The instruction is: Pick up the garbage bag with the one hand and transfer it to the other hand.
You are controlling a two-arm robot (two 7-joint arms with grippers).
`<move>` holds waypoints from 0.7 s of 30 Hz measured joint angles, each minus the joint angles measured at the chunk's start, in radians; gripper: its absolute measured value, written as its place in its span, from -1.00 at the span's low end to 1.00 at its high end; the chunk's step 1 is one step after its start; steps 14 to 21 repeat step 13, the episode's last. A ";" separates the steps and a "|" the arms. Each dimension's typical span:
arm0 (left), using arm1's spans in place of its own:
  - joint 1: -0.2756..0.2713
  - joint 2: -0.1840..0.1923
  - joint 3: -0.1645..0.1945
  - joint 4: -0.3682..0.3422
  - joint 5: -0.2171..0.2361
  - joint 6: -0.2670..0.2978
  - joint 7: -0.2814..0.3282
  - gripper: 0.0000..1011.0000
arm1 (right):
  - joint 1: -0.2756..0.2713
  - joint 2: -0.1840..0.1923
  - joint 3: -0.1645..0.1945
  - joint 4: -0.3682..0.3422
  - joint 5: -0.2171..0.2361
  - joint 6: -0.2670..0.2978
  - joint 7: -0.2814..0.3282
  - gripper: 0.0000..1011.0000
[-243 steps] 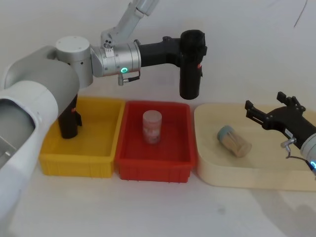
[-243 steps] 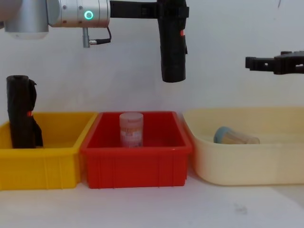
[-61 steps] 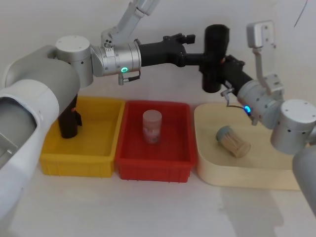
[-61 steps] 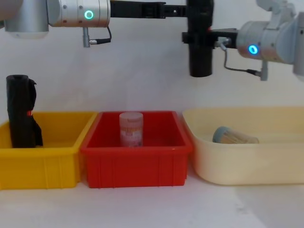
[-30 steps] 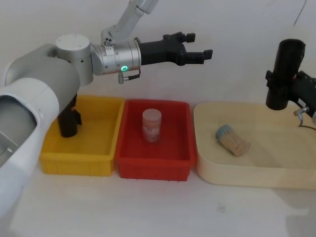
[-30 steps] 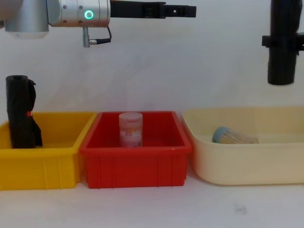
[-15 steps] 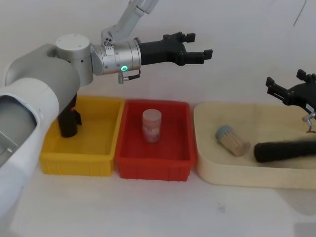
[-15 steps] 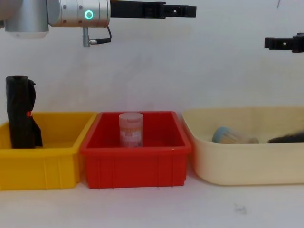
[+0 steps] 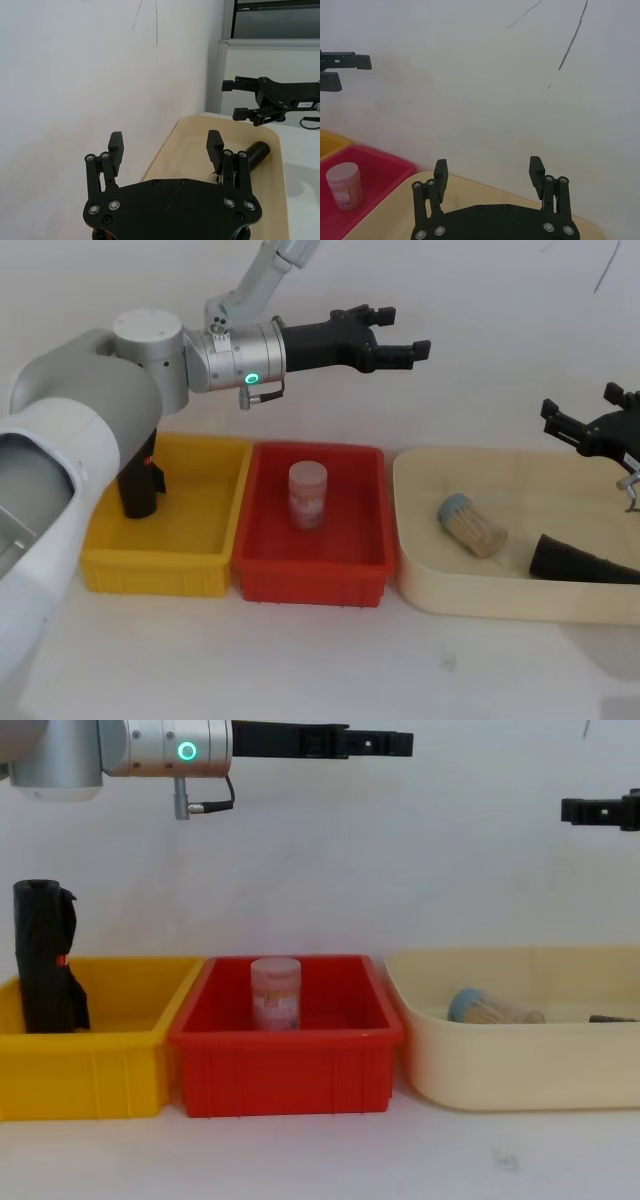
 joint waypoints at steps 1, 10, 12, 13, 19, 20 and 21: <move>0.000 0.000 0.000 0.000 0.000 0.000 0.000 0.98 | 0.000 0.000 0.000 0.000 0.000 0.000 0.000 0.98; 0.000 0.000 0.000 0.000 0.000 0.000 0.000 0.98 | -0.003 0.003 0.001 -0.004 0.001 0.002 0.001 0.98; 0.000 0.000 0.000 0.000 0.000 0.000 0.000 0.98 | -0.004 0.003 0.001 -0.005 0.001 0.002 0.002 0.98; 0.000 0.000 0.000 0.000 0.000 0.000 0.000 0.98 | -0.004 0.003 0.001 -0.005 0.001 0.002 0.002 0.98; 0.000 0.000 0.000 0.000 0.000 0.000 0.000 0.98 | -0.004 0.003 0.001 -0.005 0.001 0.002 0.002 0.98; 0.000 0.000 0.000 0.000 0.000 0.000 0.000 0.98 | -0.004 0.003 0.001 -0.005 0.001 0.002 0.002 0.98; 0.000 0.000 0.000 0.000 0.000 0.000 0.000 0.98 | -0.004 0.003 0.001 -0.005 0.001 0.002 0.002 0.98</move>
